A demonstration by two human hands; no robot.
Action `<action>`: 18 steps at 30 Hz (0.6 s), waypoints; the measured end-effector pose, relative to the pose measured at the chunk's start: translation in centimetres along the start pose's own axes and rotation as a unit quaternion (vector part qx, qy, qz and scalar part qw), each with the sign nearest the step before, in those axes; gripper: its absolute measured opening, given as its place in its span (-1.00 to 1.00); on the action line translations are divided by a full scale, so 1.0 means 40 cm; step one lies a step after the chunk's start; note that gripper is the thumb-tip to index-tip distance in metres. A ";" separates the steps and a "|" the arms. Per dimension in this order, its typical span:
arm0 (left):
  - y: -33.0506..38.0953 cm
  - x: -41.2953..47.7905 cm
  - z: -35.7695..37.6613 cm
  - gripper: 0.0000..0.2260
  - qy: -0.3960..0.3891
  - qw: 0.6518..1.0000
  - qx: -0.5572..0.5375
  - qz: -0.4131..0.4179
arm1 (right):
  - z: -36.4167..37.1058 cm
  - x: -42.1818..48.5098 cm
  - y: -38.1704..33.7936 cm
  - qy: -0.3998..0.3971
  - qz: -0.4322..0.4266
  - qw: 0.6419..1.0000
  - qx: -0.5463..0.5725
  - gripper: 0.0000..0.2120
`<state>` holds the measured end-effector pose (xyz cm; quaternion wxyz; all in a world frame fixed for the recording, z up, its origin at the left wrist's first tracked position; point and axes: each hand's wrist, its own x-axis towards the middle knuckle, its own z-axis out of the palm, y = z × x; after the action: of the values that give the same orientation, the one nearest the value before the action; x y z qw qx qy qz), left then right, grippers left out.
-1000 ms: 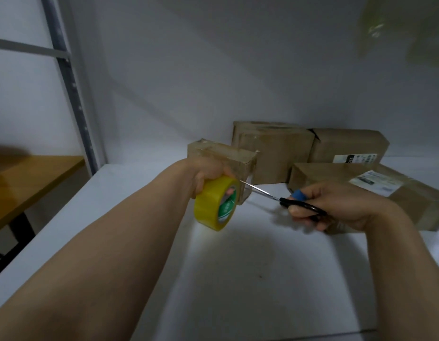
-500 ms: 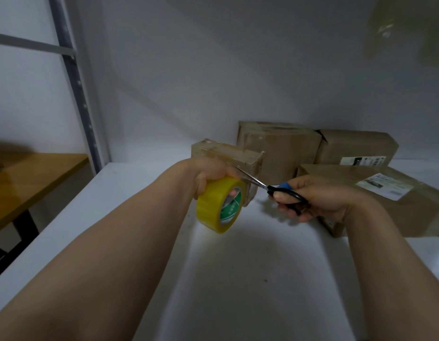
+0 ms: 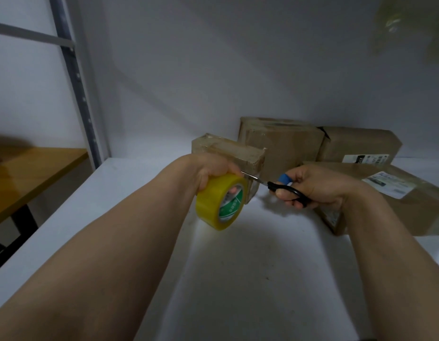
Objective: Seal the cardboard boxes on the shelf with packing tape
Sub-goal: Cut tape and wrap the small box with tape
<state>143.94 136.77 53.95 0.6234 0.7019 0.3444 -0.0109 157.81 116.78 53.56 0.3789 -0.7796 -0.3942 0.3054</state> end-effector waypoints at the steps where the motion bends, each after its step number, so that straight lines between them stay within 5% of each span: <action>1: 0.000 -0.002 0.000 -0.67 0.000 1.000 0.001 0.003 | -0.002 -0.002 -0.002 0.001 0.001 1.000 0.003 -0.90; 9: 0.004 0.002 0.002 -0.69 0.029 0.999 0.018 0.014 | 0.014 0.020 -0.003 -0.027 -0.019 0.999 0.009 -0.35; 18: 0.013 0.000 -0.020 -0.84 0.023 0.998 0.055 0.023 | 0.006 0.030 -0.015 -0.029 -0.010 0.999 0.018 -0.46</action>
<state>143.86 137.50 54.57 0.5763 0.7427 0.3411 0.0004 157.98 118.11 53.70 0.3845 -0.7595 -0.4073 0.3307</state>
